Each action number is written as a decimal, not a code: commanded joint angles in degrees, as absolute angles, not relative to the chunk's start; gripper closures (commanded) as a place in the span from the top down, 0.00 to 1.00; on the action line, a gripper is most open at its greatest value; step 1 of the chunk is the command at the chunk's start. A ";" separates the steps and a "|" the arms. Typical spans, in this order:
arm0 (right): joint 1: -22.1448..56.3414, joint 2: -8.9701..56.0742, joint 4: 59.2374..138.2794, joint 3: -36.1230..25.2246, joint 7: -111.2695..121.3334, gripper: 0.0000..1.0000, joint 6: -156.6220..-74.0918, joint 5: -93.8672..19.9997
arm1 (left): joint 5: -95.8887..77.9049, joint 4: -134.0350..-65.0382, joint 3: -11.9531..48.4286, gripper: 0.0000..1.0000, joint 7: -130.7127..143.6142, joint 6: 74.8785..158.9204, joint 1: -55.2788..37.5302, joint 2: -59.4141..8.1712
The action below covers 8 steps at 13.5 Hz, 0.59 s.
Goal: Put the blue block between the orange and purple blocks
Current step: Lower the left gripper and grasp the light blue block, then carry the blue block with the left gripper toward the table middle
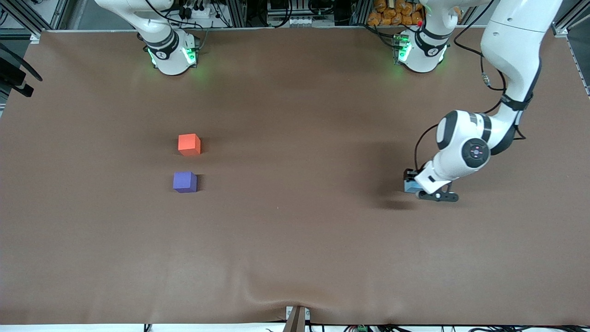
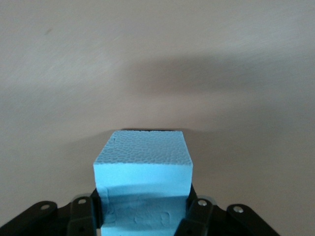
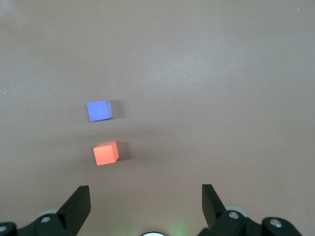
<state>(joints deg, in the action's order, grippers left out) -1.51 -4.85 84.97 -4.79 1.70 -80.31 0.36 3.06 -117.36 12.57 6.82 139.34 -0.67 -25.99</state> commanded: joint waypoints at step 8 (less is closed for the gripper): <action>-2.72 -4.57 84.29 -3.96 1.14 1.00 -80.16 -0.70 | 1.85 -85.46 13.54 0.00 30.37 131.22 -31.34 -41.11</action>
<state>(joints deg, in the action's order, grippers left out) -1.51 -4.78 84.97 -4.69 1.70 -80.31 0.36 2.68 -94.89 14.14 25.36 133.24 -25.97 -34.14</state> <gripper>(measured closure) 0.000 0.414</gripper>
